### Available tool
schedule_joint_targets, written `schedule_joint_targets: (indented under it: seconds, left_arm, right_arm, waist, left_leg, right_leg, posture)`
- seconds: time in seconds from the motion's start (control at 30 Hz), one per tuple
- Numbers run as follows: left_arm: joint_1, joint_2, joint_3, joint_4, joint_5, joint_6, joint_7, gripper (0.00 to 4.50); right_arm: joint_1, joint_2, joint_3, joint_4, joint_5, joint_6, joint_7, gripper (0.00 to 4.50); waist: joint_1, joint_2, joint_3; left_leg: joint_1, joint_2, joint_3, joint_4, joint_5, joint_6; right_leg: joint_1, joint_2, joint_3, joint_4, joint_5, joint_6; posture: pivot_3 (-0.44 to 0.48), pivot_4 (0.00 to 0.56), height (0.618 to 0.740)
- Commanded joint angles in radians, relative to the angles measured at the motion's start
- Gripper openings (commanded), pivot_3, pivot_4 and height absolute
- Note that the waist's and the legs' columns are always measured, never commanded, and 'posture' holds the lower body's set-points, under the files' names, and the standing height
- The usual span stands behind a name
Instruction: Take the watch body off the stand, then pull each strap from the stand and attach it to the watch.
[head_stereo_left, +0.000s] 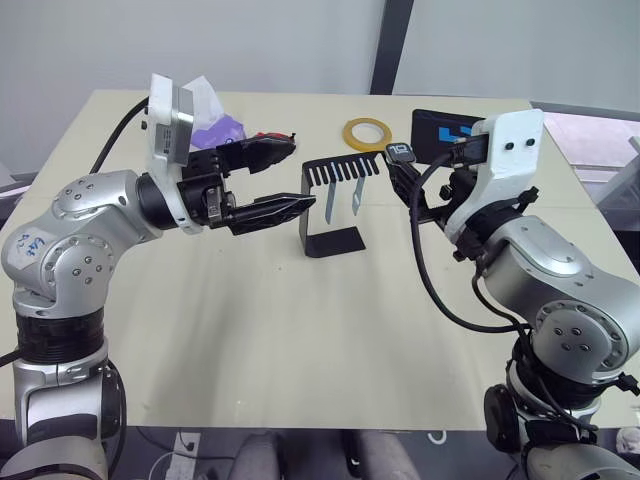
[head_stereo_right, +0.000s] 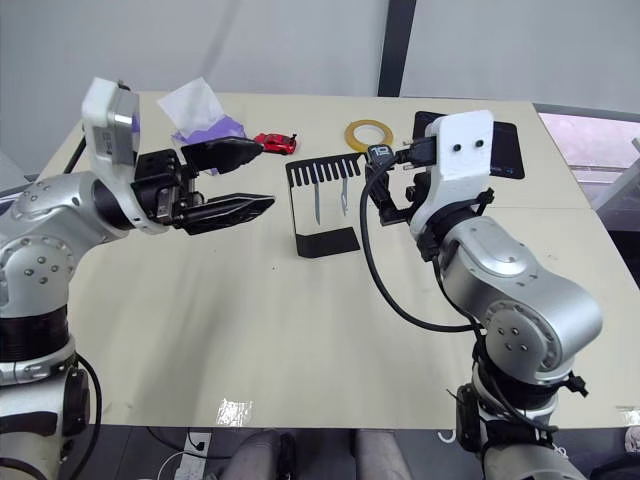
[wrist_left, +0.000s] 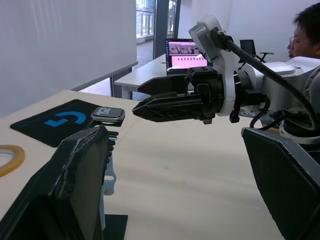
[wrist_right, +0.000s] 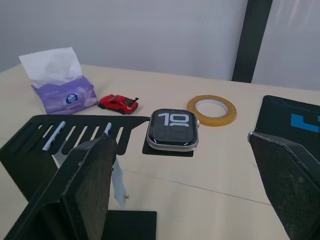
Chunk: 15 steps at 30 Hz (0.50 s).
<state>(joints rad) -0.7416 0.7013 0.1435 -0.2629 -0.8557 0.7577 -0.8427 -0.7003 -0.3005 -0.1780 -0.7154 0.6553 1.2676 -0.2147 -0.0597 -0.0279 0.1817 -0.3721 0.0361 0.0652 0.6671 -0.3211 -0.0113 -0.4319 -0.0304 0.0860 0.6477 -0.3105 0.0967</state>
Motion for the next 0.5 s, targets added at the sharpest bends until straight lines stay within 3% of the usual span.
schedule_joint_targets:
  seconds: [0.03,0.5]
  left_arm:
    - [-0.018,-0.004,0.005,-0.017,0.011,-0.023,-0.005,4.5]
    - [-0.028,0.003,0.018,-0.016,0.01,-0.008,0.002,4.5]
  right_arm:
    - [-0.029,0.025,0.024,-0.005,-0.034,-0.021,0.0,4.47]
    - [-0.056,0.108,0.023,0.058,-0.126,-0.034,0.011,4.47]
  waist:
    - [-0.001,0.0,0.0]
    - [-0.002,0.0,0.0]
  left_leg:
    - [0.0,0.0,0.0,0.0,0.0,0.0]
    - [-0.001,0.001,0.0,-0.001,0.0,0.0]
  right_leg:
    - [0.0,0.0,0.0,0.0,0.0,0.0]
    - [-0.001,0.0,0.0,0.0,0.0,0.0]
  posture:
    - [0.0,0.15,0.738]
    - [0.0,0.15,0.738]
